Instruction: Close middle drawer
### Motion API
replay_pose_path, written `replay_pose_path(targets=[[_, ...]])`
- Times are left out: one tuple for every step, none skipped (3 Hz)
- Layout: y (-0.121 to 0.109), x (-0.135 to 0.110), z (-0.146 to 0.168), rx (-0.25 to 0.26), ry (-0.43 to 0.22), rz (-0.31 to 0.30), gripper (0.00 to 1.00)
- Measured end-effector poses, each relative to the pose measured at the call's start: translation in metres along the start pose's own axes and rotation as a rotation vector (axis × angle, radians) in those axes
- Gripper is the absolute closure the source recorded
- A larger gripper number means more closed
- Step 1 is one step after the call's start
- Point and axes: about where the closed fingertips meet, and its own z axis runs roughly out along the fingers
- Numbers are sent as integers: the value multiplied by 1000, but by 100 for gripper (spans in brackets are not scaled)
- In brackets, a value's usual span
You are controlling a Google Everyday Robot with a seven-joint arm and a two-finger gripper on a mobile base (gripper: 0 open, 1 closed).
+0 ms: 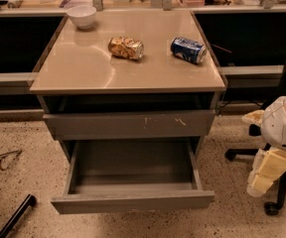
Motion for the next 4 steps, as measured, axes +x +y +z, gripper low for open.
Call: replay_pose_path(targets=[[0, 0, 0, 0, 0, 0, 0], [15, 10, 46, -92, -89, -14, 0], [46, 51, 133, -266, -201, -11, 0], [70, 65, 203, -421, -294, -52, 0]])
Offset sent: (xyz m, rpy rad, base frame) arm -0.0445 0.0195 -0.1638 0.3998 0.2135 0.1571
